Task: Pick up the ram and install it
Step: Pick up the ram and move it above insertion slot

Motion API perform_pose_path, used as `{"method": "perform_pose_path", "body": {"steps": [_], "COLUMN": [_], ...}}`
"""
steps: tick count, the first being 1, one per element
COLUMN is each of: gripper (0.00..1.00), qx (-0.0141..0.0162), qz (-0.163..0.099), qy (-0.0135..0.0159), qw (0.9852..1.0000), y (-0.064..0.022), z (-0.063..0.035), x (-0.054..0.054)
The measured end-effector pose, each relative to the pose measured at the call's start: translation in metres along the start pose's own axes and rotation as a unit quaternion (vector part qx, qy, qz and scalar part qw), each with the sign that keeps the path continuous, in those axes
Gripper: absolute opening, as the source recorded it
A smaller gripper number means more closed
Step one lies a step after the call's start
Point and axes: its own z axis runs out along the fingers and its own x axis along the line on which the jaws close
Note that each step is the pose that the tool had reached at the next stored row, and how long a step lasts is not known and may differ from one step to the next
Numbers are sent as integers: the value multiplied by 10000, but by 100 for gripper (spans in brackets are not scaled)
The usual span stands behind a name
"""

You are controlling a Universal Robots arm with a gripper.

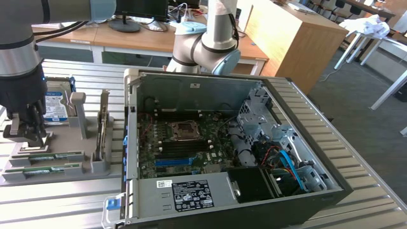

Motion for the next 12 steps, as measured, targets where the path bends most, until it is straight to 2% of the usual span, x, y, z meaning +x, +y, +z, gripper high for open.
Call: {"method": "perform_pose_path", "body": {"steps": [12], "gripper": [30], "qx": [-1], "qz": [0], "qy": [1], "qw": [10000], "y": [6], "z": [-4], "x": [98]}}
